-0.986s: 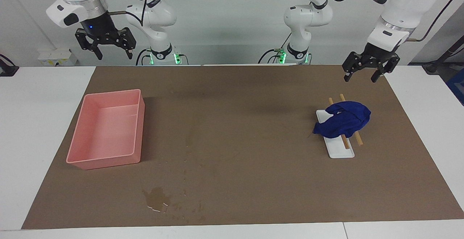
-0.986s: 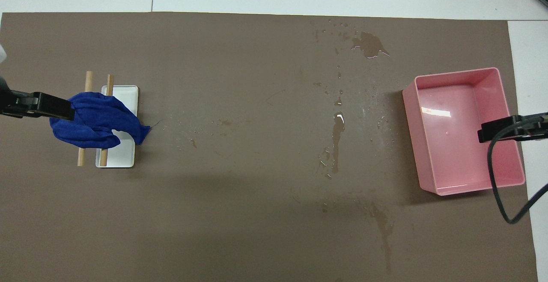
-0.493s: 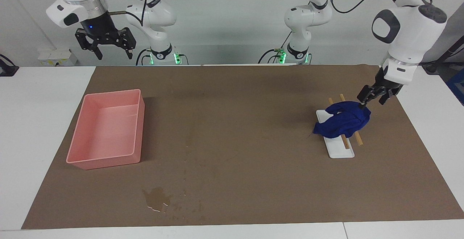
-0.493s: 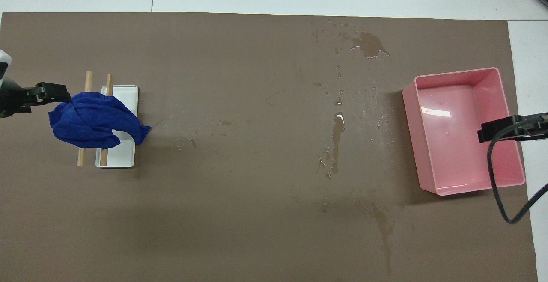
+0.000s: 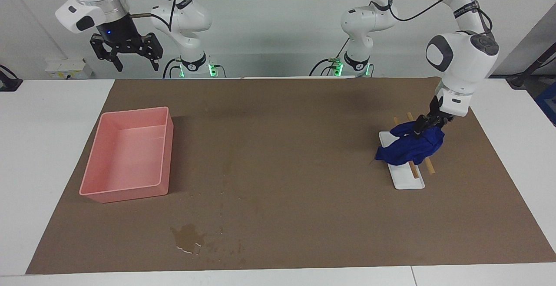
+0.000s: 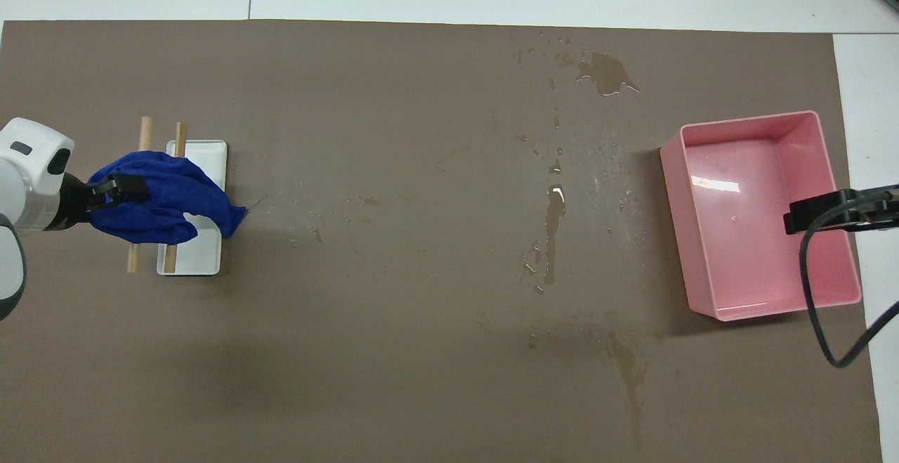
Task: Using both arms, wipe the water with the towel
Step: 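Grip the blue towel with the left gripper and lift it off the tray, then carry the blue towel with the left gripper toward the table center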
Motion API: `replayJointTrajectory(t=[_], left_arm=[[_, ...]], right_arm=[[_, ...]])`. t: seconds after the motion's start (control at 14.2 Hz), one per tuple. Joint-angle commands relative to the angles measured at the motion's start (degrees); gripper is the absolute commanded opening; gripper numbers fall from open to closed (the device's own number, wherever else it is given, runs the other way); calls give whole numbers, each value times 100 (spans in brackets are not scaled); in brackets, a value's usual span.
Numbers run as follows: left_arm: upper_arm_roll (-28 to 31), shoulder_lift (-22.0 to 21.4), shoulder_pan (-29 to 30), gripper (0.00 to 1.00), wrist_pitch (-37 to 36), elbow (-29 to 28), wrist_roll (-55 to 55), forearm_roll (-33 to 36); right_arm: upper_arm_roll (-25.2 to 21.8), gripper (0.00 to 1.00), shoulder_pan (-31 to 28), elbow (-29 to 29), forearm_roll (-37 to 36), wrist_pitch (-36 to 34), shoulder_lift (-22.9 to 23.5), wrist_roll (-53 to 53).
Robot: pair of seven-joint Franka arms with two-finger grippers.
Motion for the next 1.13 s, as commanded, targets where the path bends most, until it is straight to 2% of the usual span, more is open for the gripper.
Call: replayJointTrajectory(t=[0.0,0.07,0.42,0.56,0.7,0.92,1.06], left_arm=[[2,-207,-26,29,142,-249,-325,-70],[2,-189,-26,0,98,-214,-326,-70],[-7,-40,-18,0,19,155,-256,-253],[-7,92,-18,0,-156,557,-282,-674],[11,128,17,0,-569,998,-552,-1742],[-50,-57,-44,0,-527,1069,-2130,-2651],[-287,-215,-132,0,-413,1183,-3326,-3283]], right_arm=[[28,100,-71,-4,96,-78,-34,-105],[28,100,-71,-4,96,-78,-34,-105],[28,100,-71,-4,96,-78,-34,-105],[36,100,-71,-4,96,-78,-34,-105],[28,100,-71,-4,96,-78,-26,-105],[36,100,-71,-4,96,-78,-26,-105],[36,100,-71,-4,96,-78,-34,-105]])
